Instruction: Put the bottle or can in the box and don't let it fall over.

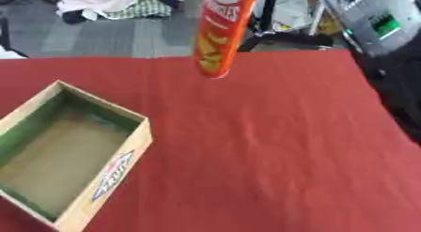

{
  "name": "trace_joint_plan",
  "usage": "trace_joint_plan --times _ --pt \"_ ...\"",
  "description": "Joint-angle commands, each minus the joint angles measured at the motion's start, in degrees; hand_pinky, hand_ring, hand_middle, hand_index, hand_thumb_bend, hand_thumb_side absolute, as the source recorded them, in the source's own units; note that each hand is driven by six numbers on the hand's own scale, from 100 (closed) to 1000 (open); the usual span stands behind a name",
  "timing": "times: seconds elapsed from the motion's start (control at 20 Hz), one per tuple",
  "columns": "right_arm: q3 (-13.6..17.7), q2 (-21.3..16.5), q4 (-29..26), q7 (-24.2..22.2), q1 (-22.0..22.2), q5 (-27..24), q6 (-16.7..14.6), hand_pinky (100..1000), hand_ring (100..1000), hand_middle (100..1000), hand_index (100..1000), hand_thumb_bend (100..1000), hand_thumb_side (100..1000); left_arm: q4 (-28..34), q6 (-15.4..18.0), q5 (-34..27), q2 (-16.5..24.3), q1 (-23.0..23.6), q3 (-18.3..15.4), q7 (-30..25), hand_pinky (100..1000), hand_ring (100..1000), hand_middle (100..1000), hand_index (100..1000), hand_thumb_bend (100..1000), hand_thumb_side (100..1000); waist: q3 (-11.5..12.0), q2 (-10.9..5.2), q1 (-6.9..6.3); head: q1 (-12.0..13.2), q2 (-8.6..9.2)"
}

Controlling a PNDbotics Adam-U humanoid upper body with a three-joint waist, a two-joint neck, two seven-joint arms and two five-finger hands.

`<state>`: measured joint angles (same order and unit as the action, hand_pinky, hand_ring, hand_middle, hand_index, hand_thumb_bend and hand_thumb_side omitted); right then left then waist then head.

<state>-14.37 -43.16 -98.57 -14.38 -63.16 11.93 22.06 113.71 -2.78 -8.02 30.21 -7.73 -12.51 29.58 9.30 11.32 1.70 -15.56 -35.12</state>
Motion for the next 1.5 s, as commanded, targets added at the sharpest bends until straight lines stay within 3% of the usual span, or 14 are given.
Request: trace_joint_plan --times 0.05,0.35,0.75,1.1,1.5 --pt "-0.88 3.73 0.95 -1.45 -4.61 0.38 0.51 100 370 151 169 100 100 0.88 -0.06 -0.08 2.23 -0.73 -0.19 -0.23 882 821 823 699 541 429 0.35 -1.71 -0.02 -0.79 -0.62" --pt "-3.95 12.15 5.06 -4.71 -12.67 1.77 0.39 100 373 153 170 100 100 0.88 -0.06 -0.07 2.64 -1.02 -0.14 -0.22 882 822 823 700 543 429 1.39 -2.33 0.46 -1.78 -1.53" --pt "-5.69 23.35 9.46 -5.55 -15.71 6.09 -0.6 100 372 154 168 100 100 0.88 0.19 0.13 2.92 -1.67 -0.82 0.85 882 823 822 701 549 426 2.46 -2.58 1.15 -2.37 -2.88" --pt "-6.92 31.43 13.29 -3.96 -14.74 11.98 -2.03 100 366 149 163 100 100 0.88 0.62 0.57 2.76 -2.07 -2.34 4.04 882 825 823 705 557 424 3.59 -2.05 1.64 -3.58 -2.97" --pt "-9.55 34.57 13.81 -1.5 -9.67 17.23 -2.78 100 378 194 196 100 100 0.88 1.12 1.19 2.31 -2.62 -2.96 6.27 883 827 826 707 559 423 4.88 -0.9 1.96 -4.37 -1.66"
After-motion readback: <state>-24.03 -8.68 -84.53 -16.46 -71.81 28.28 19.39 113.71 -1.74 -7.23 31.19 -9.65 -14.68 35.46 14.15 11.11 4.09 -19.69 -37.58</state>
